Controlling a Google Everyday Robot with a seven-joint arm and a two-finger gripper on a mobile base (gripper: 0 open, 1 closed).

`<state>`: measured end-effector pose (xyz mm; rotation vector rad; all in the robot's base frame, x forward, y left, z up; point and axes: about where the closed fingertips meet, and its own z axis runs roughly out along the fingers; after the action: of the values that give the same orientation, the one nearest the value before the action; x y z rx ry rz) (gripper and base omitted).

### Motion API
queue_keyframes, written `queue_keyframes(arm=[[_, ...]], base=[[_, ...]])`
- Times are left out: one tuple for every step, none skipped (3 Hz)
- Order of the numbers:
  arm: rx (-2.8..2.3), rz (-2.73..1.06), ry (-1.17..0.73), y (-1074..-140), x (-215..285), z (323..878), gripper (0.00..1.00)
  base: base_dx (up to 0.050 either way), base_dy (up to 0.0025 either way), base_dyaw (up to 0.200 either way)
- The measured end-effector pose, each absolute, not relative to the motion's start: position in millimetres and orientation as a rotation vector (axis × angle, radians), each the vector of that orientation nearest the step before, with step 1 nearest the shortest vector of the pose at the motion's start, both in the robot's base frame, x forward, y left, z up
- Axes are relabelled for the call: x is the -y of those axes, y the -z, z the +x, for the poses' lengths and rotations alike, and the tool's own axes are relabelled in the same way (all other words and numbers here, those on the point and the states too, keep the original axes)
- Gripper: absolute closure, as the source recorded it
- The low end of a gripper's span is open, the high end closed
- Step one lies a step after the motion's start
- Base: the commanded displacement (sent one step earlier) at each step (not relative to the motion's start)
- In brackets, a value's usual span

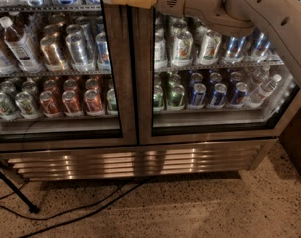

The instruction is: Open right fridge door

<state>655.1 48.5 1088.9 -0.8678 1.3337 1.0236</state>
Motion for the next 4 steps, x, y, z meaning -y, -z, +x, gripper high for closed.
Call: queue_keyframes(arm=[[-1.333, -0.868, -1.023, -1088.9, -48.5, 655.0, 0.0], [-1.324, -0.873, -1.016, -1089.1, -47.8, 654.5, 0.0], [-1.315, -0.868, -1.013, -1089.9, -48.1, 654.2, 0.0], [-1.315, -0.868, -1.013, -1088.2, -47.9, 654.6, 0.0]], base=[[0.0, 0.0, 0.0], [0.0, 0.0, 0.0], [0.0, 0.0, 0.0], [0.0, 0.0, 0.0]])
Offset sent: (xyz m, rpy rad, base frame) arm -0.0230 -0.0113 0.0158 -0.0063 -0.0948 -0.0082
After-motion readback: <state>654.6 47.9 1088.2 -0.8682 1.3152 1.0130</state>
